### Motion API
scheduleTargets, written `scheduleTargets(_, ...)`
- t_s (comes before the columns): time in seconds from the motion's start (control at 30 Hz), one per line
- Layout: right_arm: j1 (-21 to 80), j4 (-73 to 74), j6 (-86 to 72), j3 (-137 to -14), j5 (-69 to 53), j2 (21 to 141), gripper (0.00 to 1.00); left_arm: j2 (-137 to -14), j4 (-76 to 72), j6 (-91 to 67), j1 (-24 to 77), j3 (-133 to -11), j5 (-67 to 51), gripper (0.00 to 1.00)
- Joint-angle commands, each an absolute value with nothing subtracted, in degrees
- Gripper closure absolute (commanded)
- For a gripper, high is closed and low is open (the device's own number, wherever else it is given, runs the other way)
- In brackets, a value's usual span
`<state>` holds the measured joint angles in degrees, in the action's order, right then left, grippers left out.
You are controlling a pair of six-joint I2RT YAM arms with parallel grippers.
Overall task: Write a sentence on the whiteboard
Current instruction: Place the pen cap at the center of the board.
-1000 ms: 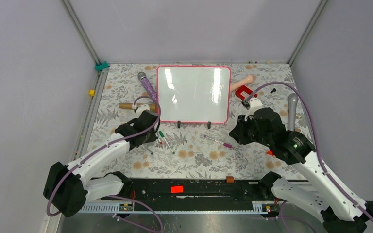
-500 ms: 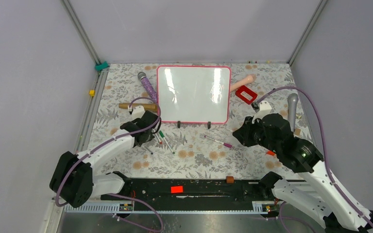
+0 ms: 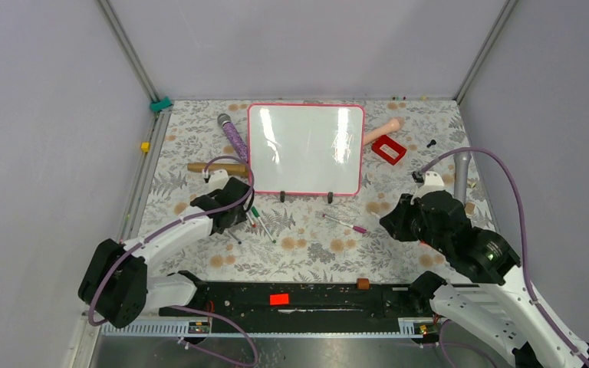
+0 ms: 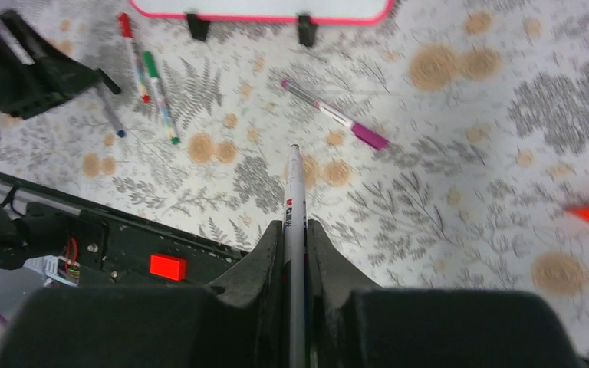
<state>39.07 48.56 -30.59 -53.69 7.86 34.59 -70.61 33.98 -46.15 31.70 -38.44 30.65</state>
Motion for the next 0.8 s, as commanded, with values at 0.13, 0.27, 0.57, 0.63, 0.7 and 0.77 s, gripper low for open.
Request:
scheduleTargets(0.13,38.88,65.4,-46.21,-61.07,19.95,40.89,1.0,-61.29,30.96,-43.55,31.49,-39.44,23.71,0.38)
scheduleTargets(0.27,38.92,71.5,-48.65,-65.07,23.33,44.89,1.0,-57.52,28.25,-41.08,31.5,-40.83,17.76,0.27)
scheduleTargets(0.57,38.88,71.03,-48.35,-66.68,18.76,48.82,1.0,-51.85,15.07,-34.76,31.73,-38.91,8.37,0.01)
scheduleTargets(0.63,38.93,68.34,-46.23,-65.72,16.59,47.73,1.0,-51.09,13.22,-34.78,31.71,-37.27,6.12,0.01)
scheduleTargets(0.7,38.91,64.27,-43.54,-64.43,13.44,45.83,1.0,-50.46,13.29,-34.55,31.69,-36.16,4.2,0.01)
scheduleTargets(0.77,38.91,58.69,-39.26,-61.96,9.93,43.07,1.0,-49.37,13.58,-33.77,31.71,-35.11,2.79,0.01)
